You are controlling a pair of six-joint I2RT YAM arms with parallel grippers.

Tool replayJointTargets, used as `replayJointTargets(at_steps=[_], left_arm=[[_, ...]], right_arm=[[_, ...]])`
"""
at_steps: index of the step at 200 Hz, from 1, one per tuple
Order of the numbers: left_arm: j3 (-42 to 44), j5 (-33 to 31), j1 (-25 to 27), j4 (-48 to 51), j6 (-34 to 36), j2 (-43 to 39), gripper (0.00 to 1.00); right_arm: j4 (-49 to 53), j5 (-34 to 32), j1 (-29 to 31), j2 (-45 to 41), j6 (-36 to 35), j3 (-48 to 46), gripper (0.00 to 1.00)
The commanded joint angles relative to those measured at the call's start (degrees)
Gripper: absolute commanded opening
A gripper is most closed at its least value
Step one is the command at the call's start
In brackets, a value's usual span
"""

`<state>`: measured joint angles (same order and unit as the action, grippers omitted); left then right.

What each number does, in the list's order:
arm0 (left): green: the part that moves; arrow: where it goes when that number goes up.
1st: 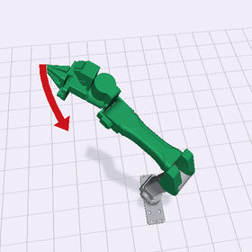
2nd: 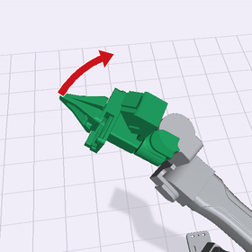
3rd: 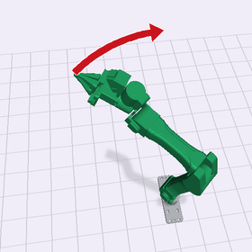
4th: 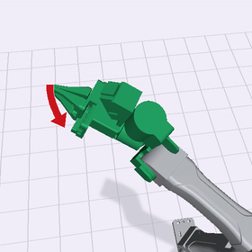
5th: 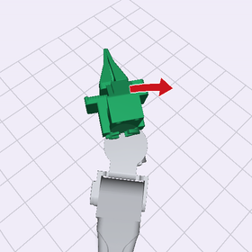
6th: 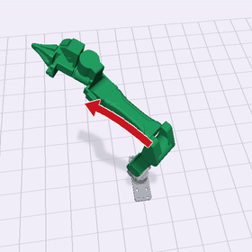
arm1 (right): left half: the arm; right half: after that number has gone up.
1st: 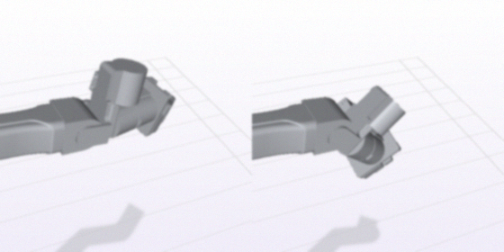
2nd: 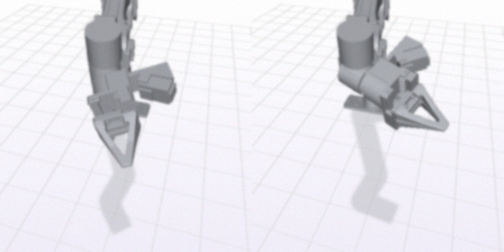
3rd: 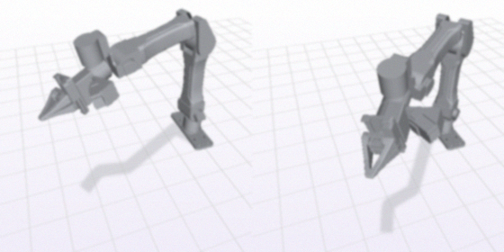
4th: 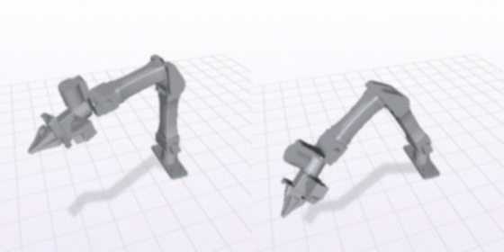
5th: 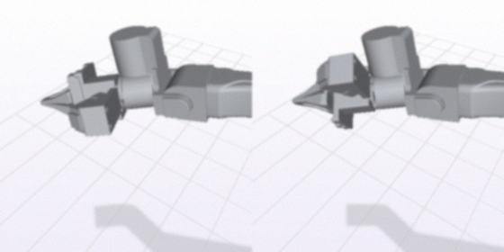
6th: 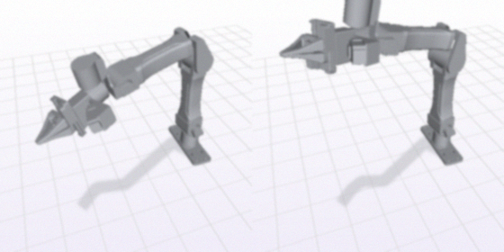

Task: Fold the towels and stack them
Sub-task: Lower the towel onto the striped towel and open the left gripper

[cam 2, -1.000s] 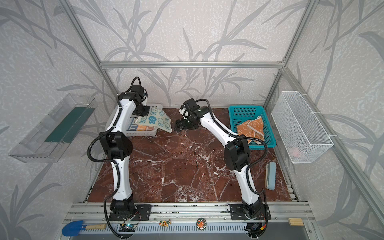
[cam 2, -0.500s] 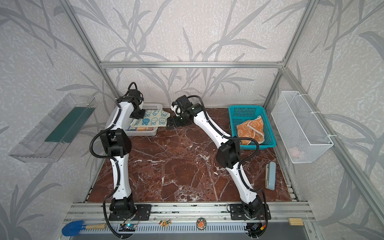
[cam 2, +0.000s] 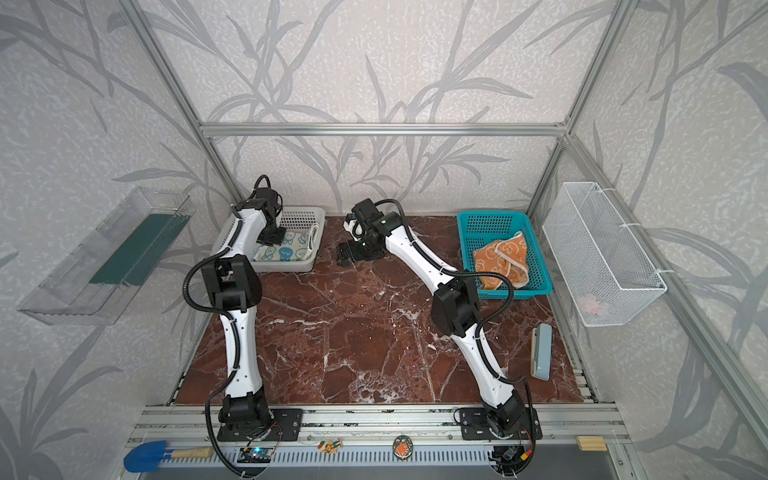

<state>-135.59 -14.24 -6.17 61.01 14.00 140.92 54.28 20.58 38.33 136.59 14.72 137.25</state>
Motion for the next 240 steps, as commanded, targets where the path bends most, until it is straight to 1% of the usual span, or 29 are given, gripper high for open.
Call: replayJointTargets(at_steps=[1, 35, 54, 92, 117, 135, 164, 199, 220, 240], left_arm=[[-0.22, -1.94, -0.17, 0.37, 1.99, -1.73, 0.0], [-0.2, -2.65, -0.6, 0.9, 2.37, -3.4, 0.0], [0.51, -1.87, -0.6, 1.3, 2.08, -5.49, 0.0], [1.47, -2.24, -1.1, 1.12, 2.26, -8.83, 0.0], [1.55, -2.58, -1.55, 1.19, 2.69, -9.09, 0.0], [3.52, -2.78, -2.24, 0.0, 3.04, -9.35, 0.0], [4.19, -1.38, -3.71, -0.97, 2.79, -7.51, 0.0], [0.68, -1.31, -4.92, -0.35, 2.44, -3.35, 0.0], [0.28, -0.1, -5.62, -1.25, 1.91, -2.78, 0.0], [0.13, -0.84, -5.87, -2.56, 1.71, -1.5, 0.01]], right_arm=[[-1.15, 0.63, -0.01, -1.9, -0.18, -0.49, 0.99], [-1.8, 1.78, -0.01, -1.66, 0.69, -0.72, 0.99], [-1.74, 1.62, -0.01, -1.59, 0.57, -0.93, 0.99], [-1.9, 1.84, -0.01, -1.35, 0.84, -0.98, 0.99], [-2.35, 2.4, -0.01, -1.2, 1.45, -0.98, 0.99], [-2.61, 2.79, -0.01, -1.2, 1.76, -0.98, 0.99], [-2.53, 2.76, -0.01, -1.46, 1.78, -0.93, 0.99], [-2.97, 2.59, -0.01, -2.36, 1.56, -2.87, 0.99], [-4.19, 2.3, -0.01, -3.25, 1.63, -5.2, 0.99], [-4.35, 2.64, -0.01, -2.96, 2.06, -5.16, 0.99]])
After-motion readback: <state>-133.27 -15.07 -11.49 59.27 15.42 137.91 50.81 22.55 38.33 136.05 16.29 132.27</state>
